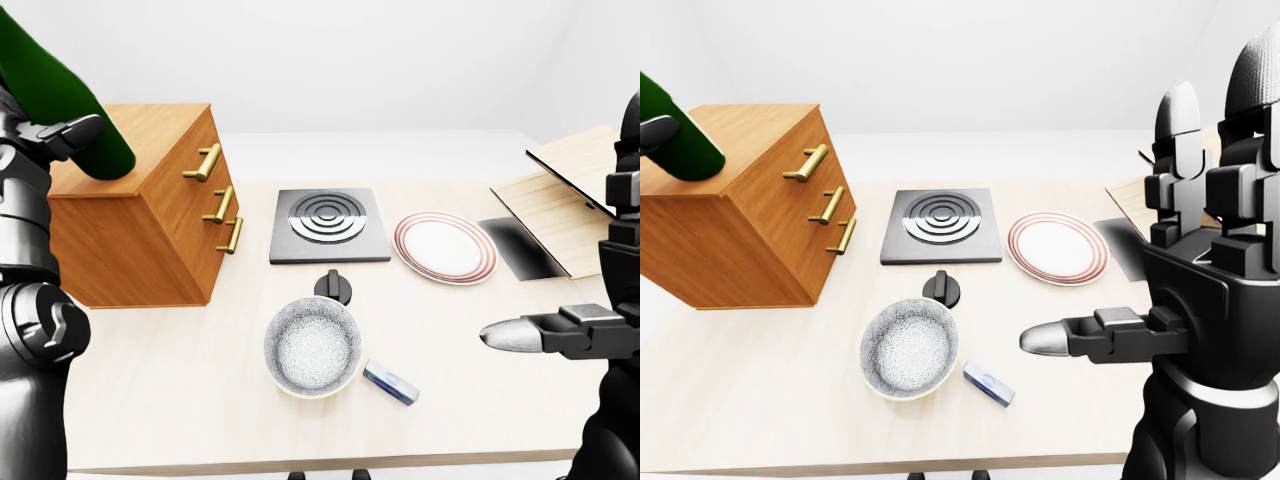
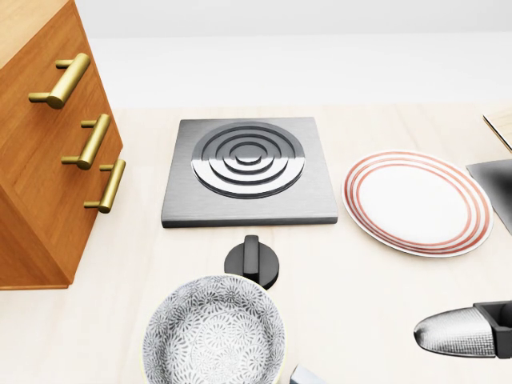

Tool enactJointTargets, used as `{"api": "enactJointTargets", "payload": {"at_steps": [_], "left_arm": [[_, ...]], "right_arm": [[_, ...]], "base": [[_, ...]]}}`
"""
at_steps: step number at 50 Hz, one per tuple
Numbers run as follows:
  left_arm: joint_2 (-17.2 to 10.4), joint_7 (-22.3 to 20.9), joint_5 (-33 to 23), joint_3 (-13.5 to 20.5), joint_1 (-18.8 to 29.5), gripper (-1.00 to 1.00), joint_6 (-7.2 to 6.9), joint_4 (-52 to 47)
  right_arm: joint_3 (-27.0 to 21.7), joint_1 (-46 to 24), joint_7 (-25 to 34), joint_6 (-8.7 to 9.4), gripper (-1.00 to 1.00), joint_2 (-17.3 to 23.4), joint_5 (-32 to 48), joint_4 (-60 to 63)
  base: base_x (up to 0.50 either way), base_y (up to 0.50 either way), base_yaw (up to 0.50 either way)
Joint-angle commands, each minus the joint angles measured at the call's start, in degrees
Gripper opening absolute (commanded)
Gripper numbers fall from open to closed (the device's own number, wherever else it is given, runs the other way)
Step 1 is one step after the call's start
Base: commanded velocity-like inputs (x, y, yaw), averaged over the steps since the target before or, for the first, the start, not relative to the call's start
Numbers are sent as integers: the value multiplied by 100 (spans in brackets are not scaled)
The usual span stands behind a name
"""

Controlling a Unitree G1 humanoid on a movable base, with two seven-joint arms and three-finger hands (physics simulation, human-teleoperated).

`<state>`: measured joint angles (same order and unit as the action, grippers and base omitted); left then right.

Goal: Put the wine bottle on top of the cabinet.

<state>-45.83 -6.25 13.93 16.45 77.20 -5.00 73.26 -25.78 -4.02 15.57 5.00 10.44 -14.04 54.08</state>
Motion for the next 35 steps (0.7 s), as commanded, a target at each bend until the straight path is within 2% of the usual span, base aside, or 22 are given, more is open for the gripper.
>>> {"api": "enactJointTargets", "payload": {"at_steps": [1,10,17,18,19,21,22,23,25,26,29,31,35], "left_arm": [[67,50,13,157,-152,-100,0,-8],[176,182,82,255,-366,-100,0,93],[129,143,80,251,-387,-100,0,82],[126,146,82,253,-385,-91,0,81],[126,140,77,248,-383,-61,0,79],[127,127,71,243,-386,-51,0,77],[122,113,75,246,-376,24,0,73],[119,85,88,253,-372,34,0,74],[106,71,82,243,-358,37,0,67],[102,65,84,245,-347,52,0,70],[102,41,69,228,-326,63,0,60],[115,52,65,231,-330,91,0,68],[132,33,63,230,-359,87,0,66]], "right_arm": [[-53,84,60,0,100,-62,28,40],[-168,68,89,0,100,-54,-13,163],[-197,68,80,0,100,-49,-20,237],[-217,37,79,0,100,-38,-36,234],[-232,18,70,0,100,-25,-43,247],[-255,-9,59,0,100,-12,-66,269],[-273,-27,55,0,100,6,-80,290],[-287,-39,49,0,100,18,-90,301],[-335,-84,42,0,100,53,-126,315],[-391,-144,29,0,100,85,-162,329],[-430,-210,-11,0,100,126,-211,368],[-422,-234,-40,0,100,148,-228,389],[-404,-229,-68,0,100,165,-249,394]], "base": [[0,0,0],[0,0,0],[0,0,0],[0,0,0],[0,0,0],[0,0,0],[0,0,0],[0,0,0],[0,0,0],[0,0,0],[0,0,0],[0,0,0],[0,0,0]]}}
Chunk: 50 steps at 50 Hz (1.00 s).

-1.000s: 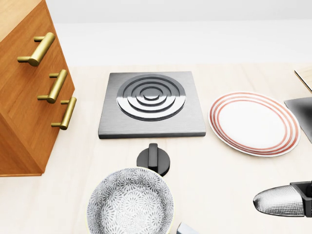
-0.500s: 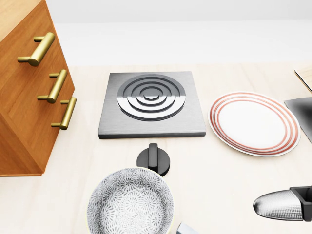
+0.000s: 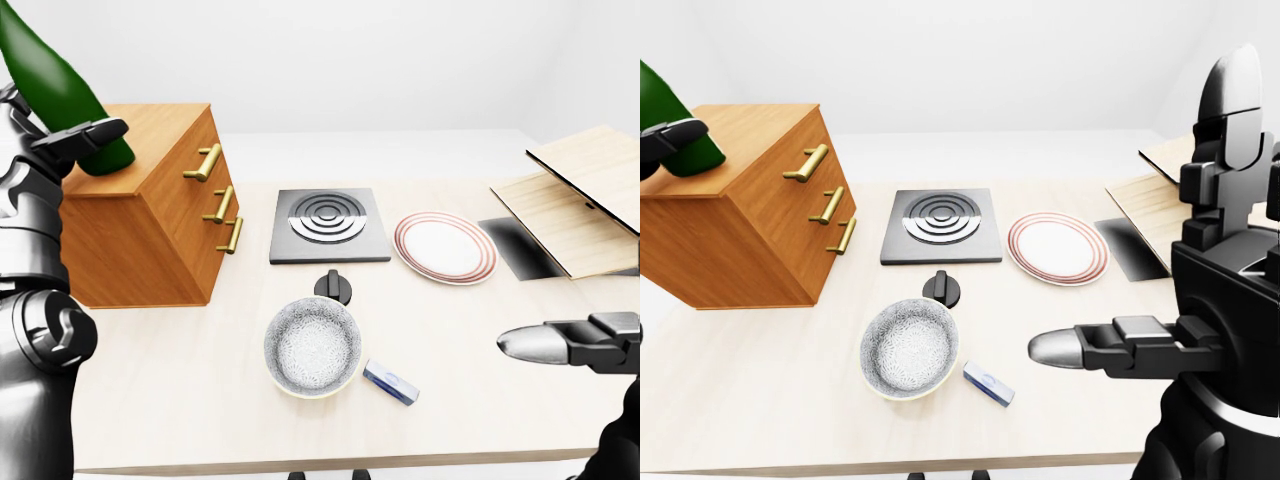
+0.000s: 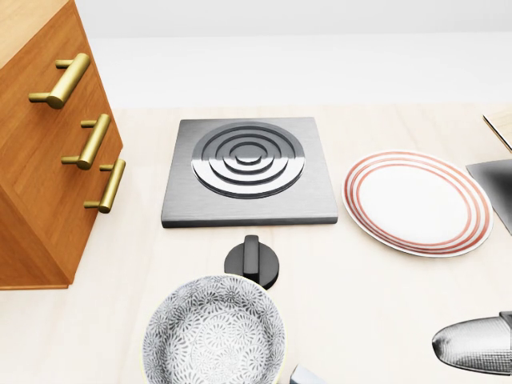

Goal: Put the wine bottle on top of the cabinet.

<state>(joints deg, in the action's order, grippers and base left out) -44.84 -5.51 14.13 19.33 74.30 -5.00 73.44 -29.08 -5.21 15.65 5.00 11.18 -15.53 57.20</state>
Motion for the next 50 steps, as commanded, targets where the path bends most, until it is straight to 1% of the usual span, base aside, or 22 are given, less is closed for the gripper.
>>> {"api": "enactJointTargets", "payload": {"at_steps": [1,5,11,14,20,26,29,30,31,36,37,44,46,47,48,50], "left_arm": [[38,-42,45,-55,-78,80,0,52],[30,-40,47,-52,-59,60,0,52],[25,-63,44,-56,-68,65,0,43],[19,-91,59,-41,-100,59,0,50],[25,-95,62,-49,-88,56,0,43],[20,-89,63,-49,-113,64,0,45],[-27,-88,56,-64,-64,76,0,13],[-51,-98,53,-72,-32,83,0,-4],[-98,-119,51,-80,31,100,0,-31],[-325,-116,-44,-182,373,100,0,-181],[-407,-116,-80,-209,483,100,0,-253],[-817,-248,-74,-264,1123,100,0,-627],[-921,-321,-53,-277,1201,100,0,-814],[-1019,-379,-86,-347,1468,100,0,-935],[-1076,-416,-103,-379,1632,100,0,-1005],[-1189,-515,-130,-416,1806,100,0,-1219]], "right_arm": [[-83,-114,-77,0,100,102,-107,77],[-124,-182,-104,0,100,150,-151,84],[-73,-129,-129,0,100,142,-141,58],[-100,-138,-129,0,100,149,-158,70],[-62,-172,-171,0,100,169,-165,104],[-13,-91,-141,0,100,151,-98,19],[0,-100,-140,0,100,137,-84,8],[4,-109,-141,0,100,139,-82,10],[2,-120,-142,0,100,143,-84,13],[43,-117,-148,0,100,126,-61,11],[59,-117,-157,0,100,124,-56,39],[59,-125,-147,0,100,121,-45,16],[53,-134,-148,0,100,119,-51,29],[67,-136,-152,0,100,125,-42,27],[81,-144,-157,0,100,133,-30,16],[92,-187,-176,0,100,140,-35,35]], "base": [[0,0,0],[0,0,0],[0,0,0],[0,0,0],[0,0,0],[0,0,0],[0,0,0],[0,0,0],[0,0,0],[0,0,0],[0,0,0],[0,0,0],[0,0,0],[0,0,0],[0,0,0],[0,0,0]]}}
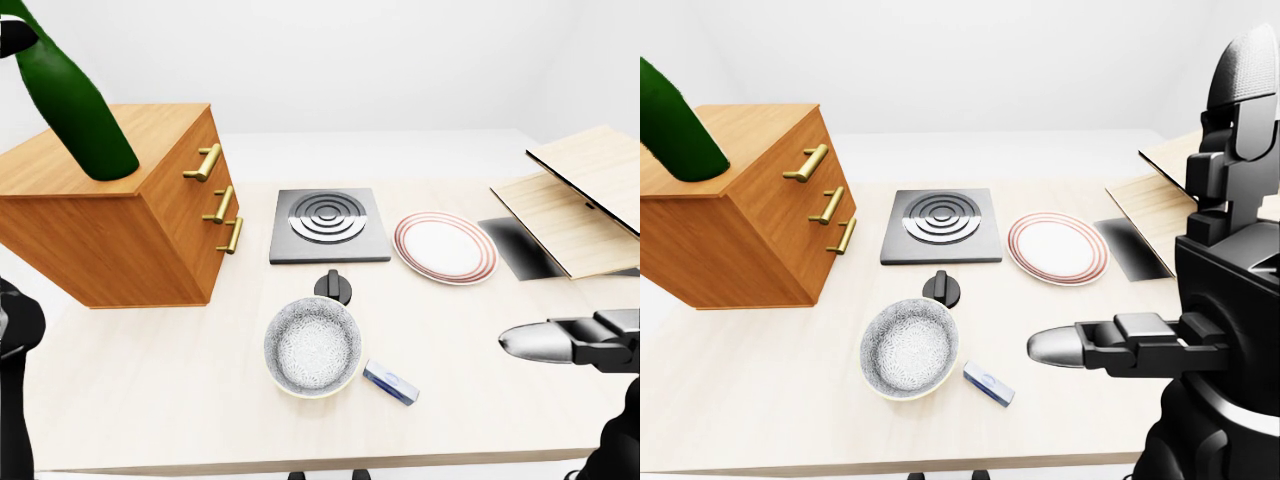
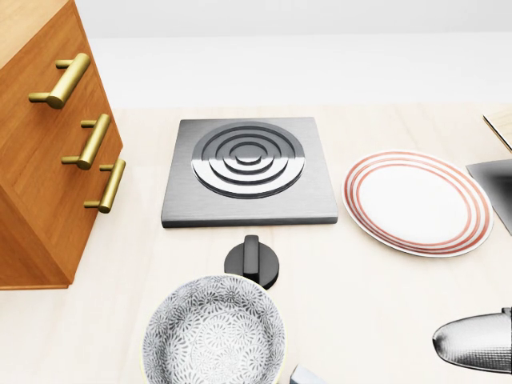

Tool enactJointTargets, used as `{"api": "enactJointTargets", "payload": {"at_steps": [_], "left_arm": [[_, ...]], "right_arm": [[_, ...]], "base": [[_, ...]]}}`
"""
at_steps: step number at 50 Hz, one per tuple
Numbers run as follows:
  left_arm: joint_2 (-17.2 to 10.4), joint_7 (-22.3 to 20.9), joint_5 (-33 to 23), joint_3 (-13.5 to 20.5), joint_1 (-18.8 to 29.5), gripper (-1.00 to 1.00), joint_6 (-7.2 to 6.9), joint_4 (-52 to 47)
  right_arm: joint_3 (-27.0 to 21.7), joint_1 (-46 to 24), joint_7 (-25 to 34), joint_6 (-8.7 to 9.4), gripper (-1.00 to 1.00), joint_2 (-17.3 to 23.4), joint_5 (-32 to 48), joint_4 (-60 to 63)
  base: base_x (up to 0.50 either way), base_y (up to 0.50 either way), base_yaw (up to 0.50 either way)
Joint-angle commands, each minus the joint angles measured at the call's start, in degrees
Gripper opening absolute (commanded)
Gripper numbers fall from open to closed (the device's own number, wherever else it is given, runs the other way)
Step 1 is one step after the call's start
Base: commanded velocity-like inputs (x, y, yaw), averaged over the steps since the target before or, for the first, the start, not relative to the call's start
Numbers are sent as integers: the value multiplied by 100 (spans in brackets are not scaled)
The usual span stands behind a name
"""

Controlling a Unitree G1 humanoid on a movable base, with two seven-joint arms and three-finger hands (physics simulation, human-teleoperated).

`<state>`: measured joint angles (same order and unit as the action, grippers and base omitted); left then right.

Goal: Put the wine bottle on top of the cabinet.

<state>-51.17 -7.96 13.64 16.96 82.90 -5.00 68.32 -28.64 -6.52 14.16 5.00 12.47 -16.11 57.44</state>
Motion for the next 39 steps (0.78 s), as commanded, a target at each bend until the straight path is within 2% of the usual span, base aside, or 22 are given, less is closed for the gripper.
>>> {"api": "enactJointTargets", "payload": {"at_steps": [1,5,9,12,13,15,16,18,20,22,24,25,27,28,29,30,31,32,35,37,38,39], "left_arm": [[-663,-304,-160,-278,1347,100,0,-836],[-843,-561,-201,-295,1695,100,0,-1505],[-1010,-501,282,-49,1244,100,0,-3287],[-1077,-116,1343,567,54,100,0,-5366],[-1013,199,1998,1039,-717,100,0,-6607],[-1043,934,3070,1545,-1776,100,0,-7883],[-884,1477,3914,2076,-2529,100,0,-8834],[-923,2368,5149,2594,-3819,100,0,-9953],[-1130,2851,5837,2754,-4807,100,0,-10471],[-1001,3184,6194,2796,-5579,100,0,-11103],[-861,3343,6251,2706,-5942,100,0,-11453],[-538,3403,6149,2575,-6198,100,0,-11885],[-245,3378,5867,2451,-6351,100,0,-12186],[59,3277,5613,2292,-6510,100,0,-12480],[401,3108,5228,1964,-6797,100,0,-12737],[549,2988,4946,1783,-6925,100,0,-12806],[752,2753,4256,1142,-7372,100,0,-12825],[783,2769,4095,889,-7472,100,0,-12830],[1188,2422,2738,-190,-8164,100,0,-12832],[1534,2125,2240,-501,-8387,100,0,-12832],[1817,1896,1737,-769,-8603,100,0,-12832],[2019,1704,1538,-814,-8670,100,0,-12832]], "right_arm": [[52,-87,-38,0,100,19,11,47],[54,-176,-71,0,100,38,-12,65],[49,-156,-71,0,100,40,-40,117],[-75,-214,-75,0,100,44,-140,240],[-74,-191,-79,0,100,39,-145,251],[-27,-159,-97,0,100,31,-131,237],[-19,-126,-98,0,100,26,-143,250],[-110,-73,-98,0,100,61,-240,255],[-215,-11,-162,0,100,126,-418,255],[-296,121,-219,0,100,136,-579,255],[-298,255,-311,0,100,153,-714,255],[-292,409,-334,0,100,133,-778,255],[-277,524,-431,0,100,183,-889,255],[-290,583,-493,0,100,222,-984,255],[-294,666,-589,0,100,298,-1117,255],[-288,724,-701,0,100,374,-1250,255],[-251,873,-826,0,100,475,-1391,255],[-241,967,-977,0,100,578,-1581,255],[-118,1305,-1339,0,100,882,-1932,255],[-71,1390,-1394,0,100,909,-1968,255],[-22,1443,-1358,0,100,871,-1890,255],[-14,1452,-1320,0,100,831,-1854,255]], "base": [[0,0,0],[0,0,0],[0,0,0],[0,0,0],[0,0,0],[0,0,0],[0,0,0],[0,0,0],[0,0,0],[0,0,0],[0,0,0],[0,0,0],[0,0,0],[0,0,0],[0,0,0],[0,0,0],[0,0,0],[0,0,0],[0,0,0],[0,0,0],[0,0,0],[0,0,0]]}}
